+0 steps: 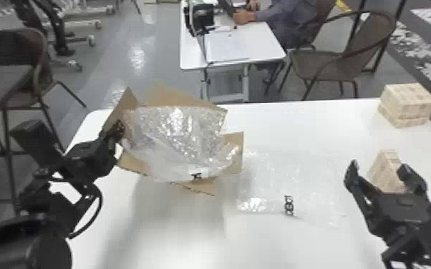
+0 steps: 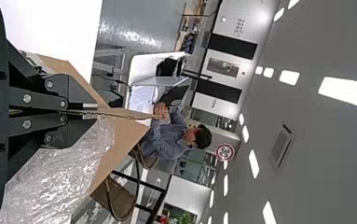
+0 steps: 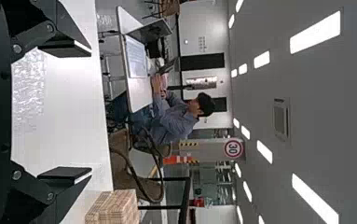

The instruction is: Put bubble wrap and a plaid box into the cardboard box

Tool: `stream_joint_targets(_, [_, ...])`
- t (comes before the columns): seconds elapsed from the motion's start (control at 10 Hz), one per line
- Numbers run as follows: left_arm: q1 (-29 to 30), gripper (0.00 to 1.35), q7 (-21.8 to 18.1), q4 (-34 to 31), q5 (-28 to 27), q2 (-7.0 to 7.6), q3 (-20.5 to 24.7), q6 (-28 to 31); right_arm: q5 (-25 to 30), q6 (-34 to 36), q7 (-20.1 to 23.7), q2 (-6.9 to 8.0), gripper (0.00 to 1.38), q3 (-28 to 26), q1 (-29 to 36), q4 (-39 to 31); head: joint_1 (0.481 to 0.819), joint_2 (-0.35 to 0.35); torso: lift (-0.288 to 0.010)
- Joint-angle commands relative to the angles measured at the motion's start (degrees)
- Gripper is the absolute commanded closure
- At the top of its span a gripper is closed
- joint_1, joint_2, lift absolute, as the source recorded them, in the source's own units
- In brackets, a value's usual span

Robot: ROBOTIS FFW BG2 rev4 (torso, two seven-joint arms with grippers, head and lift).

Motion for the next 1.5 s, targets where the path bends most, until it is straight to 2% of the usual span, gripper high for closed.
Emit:
stream_joint_targets(0.0, [0.32,1.22,-0.01,-0.08,0.35,0.08,0.19,-0.21,-2.28,-1.30,0.07,0.11,0.40,-1.90,2.28,1.83,0.695,0.096,-0.108])
stream_joint_targets(0.1, [0.32,1.22,-0.01,-0.08,0.26,0.08,0.19,-0.30,-3.43,-2.09,0.16,-0.15,0.40,-3.13,3.25,3.24,0.695,0.093,-0.108])
stream_joint_targets(0.3, [0.49,1.22,-0.01,-0.08,0.17,-0.01,0.19,-0.48,-6.50,-3.24,3.76,-0.59,0.40,-6.30,3.51,7.11,0.695,0.066,-0.108])
stream_joint_targets(0.5, [0.58,1.22,-0.01,-0.08,0.17,-0.10,0.19,-0.48,-8.70,-3.41,5.43,-0.59,0.40,-9.81,2.90,10.71,0.695,0.037,-0.108])
stream_joint_targets(0.8, [0.75,1.22,-0.01,-0.08,0.17,-0.28,0.19,-0.48,-6.77,-1.21,5.79,-0.59,0.40,-13.68,0.26,13.44,0.695,-0.015,-0.108])
stream_joint_targets(1.0, [0.67,1.22,-0.10,-0.17,0.09,-0.36,0.10,-0.65,-5.71,1.25,13.34,-0.68,0.40,-16.93,-3.96,17.04,0.695,-0.036,-0.108])
stream_joint_targets(1.2, [0.58,1.22,-0.36,-0.08,0.09,-0.36,0.10,-0.65,-3.60,2.83,18.44,-0.68,0.40,-18.34,-7.56,20.12,0.695,-0.043,-0.108])
stream_joint_targets(1.4, [0.58,1.22,-0.36,-0.08,0.09,-0.45,0.01,-0.65,-2.90,3.44,21.25,-1.29,0.40,-18.52,-10.46,23.19,0.695,-0.041,-0.108])
